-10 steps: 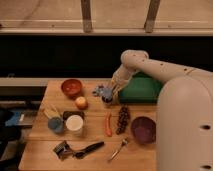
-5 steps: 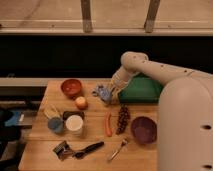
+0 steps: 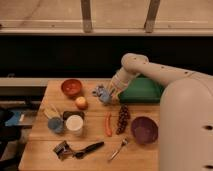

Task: Place sponge in metal cup

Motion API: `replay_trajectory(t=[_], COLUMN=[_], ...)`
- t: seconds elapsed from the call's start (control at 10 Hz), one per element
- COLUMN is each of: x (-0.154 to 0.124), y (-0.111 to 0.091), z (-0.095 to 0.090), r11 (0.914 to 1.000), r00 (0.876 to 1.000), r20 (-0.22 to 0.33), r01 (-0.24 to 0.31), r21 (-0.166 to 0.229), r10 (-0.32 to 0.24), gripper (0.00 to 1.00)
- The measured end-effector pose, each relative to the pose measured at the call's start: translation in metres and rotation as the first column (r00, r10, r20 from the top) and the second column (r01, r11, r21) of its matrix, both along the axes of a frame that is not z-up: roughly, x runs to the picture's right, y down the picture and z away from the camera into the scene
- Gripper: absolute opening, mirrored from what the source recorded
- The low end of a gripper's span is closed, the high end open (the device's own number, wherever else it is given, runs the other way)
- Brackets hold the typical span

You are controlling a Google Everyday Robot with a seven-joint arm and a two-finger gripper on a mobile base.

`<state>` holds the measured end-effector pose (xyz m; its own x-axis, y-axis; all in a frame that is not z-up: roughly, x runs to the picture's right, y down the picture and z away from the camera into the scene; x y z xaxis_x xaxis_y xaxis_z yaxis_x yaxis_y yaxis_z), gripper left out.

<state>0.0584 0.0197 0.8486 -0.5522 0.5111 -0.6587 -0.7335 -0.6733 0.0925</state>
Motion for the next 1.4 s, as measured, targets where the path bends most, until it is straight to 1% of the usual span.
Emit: replay_trajectory(t=[0.2,0.3,0.4,0.5,0.6,0.8,1.0,1.3,1.4], x=[0.001,0.001,0.000,0.001,0.002,0.000,-0.010,-0.017,-0.018], y=[0.001,0.001,-0.001,-0.006,-0.011,-0.019,-0.014,-0.002,-0.003], z=[0.004,0.005,0.004,0.001,-0.003,-0.010,-0.011,-0.005,-0.005], r11=[0.9998,0.9996,0.9996,0.9994,0.9991,0.9983,0.9986,0.9988,0.9988], r00=[1.000,1.000,0.999,0.999,0.999,0.997,0.996,0.993,0.993], r20=[0.006,0.013,0.019,0.022,0.026,0.050,0.076,0.105,0.107], r01=[-0.015,-0.021,-0.025,-0.034,-0.041,-0.052,-0.051,-0.047,-0.047], r21=[-0.014,-0.016,-0.014,-0.002,0.011,0.025,0.016,-0.013,-0.013], r10=[0.015,0.022,0.026,0.034,0.040,0.051,0.049,0.049,0.048], gripper=[0.43,0.56,0.65,0.75,0.79,0.80,0.80,0.80,0.80])
